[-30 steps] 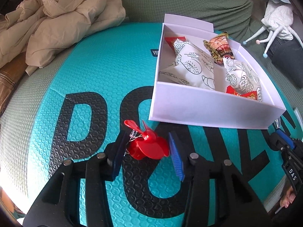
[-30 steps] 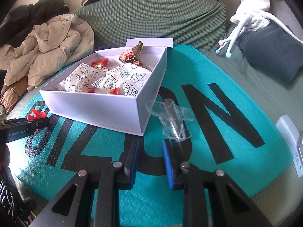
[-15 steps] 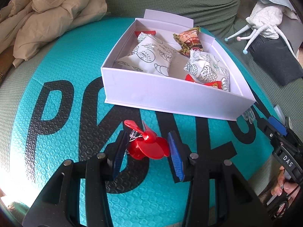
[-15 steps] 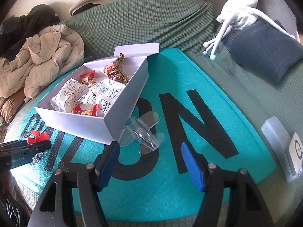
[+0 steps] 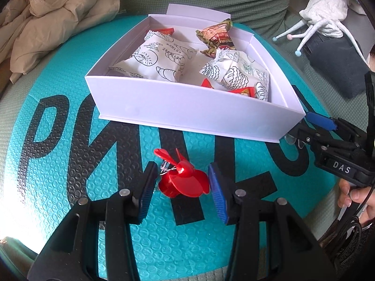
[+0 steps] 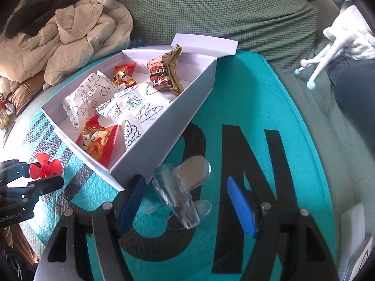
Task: Organize objects
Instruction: 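Close left gripper on the red clip while right grasps the clear plastic stand, then lift the red clip and clear stand and carry them over the box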
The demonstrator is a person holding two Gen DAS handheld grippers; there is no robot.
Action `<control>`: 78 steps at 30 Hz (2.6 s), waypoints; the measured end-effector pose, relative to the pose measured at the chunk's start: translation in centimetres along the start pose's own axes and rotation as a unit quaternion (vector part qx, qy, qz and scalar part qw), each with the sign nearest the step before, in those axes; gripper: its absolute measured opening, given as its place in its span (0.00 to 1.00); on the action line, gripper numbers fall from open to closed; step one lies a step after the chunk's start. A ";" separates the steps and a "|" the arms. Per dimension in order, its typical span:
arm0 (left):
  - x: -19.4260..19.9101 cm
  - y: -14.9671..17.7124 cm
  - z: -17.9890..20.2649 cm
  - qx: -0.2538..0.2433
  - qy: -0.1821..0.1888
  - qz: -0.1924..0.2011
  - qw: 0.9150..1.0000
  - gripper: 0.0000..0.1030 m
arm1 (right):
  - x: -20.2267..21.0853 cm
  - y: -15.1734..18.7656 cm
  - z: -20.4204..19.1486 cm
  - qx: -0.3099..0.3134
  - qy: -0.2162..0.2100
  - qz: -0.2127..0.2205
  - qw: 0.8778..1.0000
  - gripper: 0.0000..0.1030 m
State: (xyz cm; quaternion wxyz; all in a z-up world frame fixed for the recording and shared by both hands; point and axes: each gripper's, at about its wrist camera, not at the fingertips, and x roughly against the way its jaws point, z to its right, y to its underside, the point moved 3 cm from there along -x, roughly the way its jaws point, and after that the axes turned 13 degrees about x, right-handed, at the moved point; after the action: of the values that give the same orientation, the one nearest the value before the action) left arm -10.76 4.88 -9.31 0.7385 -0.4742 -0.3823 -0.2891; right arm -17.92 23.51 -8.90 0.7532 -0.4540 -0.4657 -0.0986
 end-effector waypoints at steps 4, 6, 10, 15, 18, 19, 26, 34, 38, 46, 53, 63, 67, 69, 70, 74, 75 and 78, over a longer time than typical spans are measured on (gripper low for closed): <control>-0.1 0.2 0.4 -0.009 -0.008 0.002 1.000 0.42 | -0.7 0.1 0.1 0.003 -0.008 -0.001 1.000 0.71; -0.1 0.2 0.5 -0.012 -0.009 0.003 1.000 0.42 | -0.9 0.3 0.1 0.003 -0.013 -0.005 1.000 0.71; -0.2 0.2 0.4 -0.011 -0.008 0.002 1.000 0.42 | -1.3 0.5 -0.3 0.016 -0.003 -0.016 1.000 0.68; -0.2 0.2 0.4 -0.014 -0.006 0.005 1.000 0.42 | -1.0 0.6 -0.6 0.015 -0.005 -0.012 1.000 0.61; -0.1 0.2 0.3 -0.012 -0.004 0.004 1.000 0.42 | -0.9 0.7 -0.6 0.011 -0.004 -0.011 1.000 0.61; -0.1 0.2 0.3 -0.012 -0.003 0.004 1.000 0.42 | -0.8 0.8 -0.6 0.009 -0.003 -0.010 1.000 0.61; 0.0 0.3 0.1 -0.008 0.000 0.003 1.000 0.42 | -0.1 1.3 -0.6 -0.012 0.005 -0.016 1.000 0.61; 0.8 0.8 -0.9 0.005 0.004 -0.002 1.000 0.42 | 1.6 2.7 -1.5 -0.041 0.012 -0.031 0.999 0.61; 1.4 1.1 -1.8 0.017 0.007 -0.003 1.000 0.42 | 2.9 3.5 -2.4 -0.052 0.010 -0.030 0.998 0.61; 2.9 1.6 -3.5 0.029 0.005 0.005 1.000 0.42 | 4.5 4.3 -4.6 -0.066 -0.018 -0.023 0.997 0.61; 3.9 2.2 -5.4 0.038 -0.005 0.004 0.999 0.42 | 5.2 3.8 -7.5 -0.051 -0.061 -0.011 0.997 0.61; 5.2 2.3 -8.3 0.040 -0.025 0.008 0.999 0.42 | 3.3 2.5 -10.3 -0.030 -0.053 -0.031 0.998 0.61; 5.0 2.3 -9.0 0.042 -0.030 0.006 0.999 0.42 | 2.9 2.4 -10.6 -0.037 -0.037 -0.027 0.998 0.64; 4.8 2.2 -9.1 0.041 -0.028 0.004 0.999 0.42 | 2.7 2.3 -10.5 -0.044 -0.031 -0.023 0.998 0.64; 4.7 2.2 -9.1 0.040 -0.027 0.003 0.999 0.42 | 2.7 2.4 -10.5 -0.046 -0.025 -0.020 0.998 0.64; 4.3 2.0 -9.0 0.029 -0.030 0.003 0.999 0.42 | 2.4 2.2 -10.6 -0.045 -0.004 -0.021 0.999 0.60; 4.2 1.9 -9.0 0.028 -0.030 0.002 0.999 0.42 | 2.5 2.2 -10.6 -0.046 -0.005 -0.020 0.999 0.60; 4.1 1.7 -9.1 0.031 -0.025 0.000 0.999 0.42 | 2.6 2.0 -10.4 -0.053 -0.008 -0.018 0.998 0.60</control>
State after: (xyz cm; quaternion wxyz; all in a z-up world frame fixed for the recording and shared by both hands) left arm -4.53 -3.15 -9.00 0.7430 -0.4586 -0.4092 -0.2650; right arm -8.95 17.29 -9.60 0.7227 -0.4853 -0.4738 -0.1330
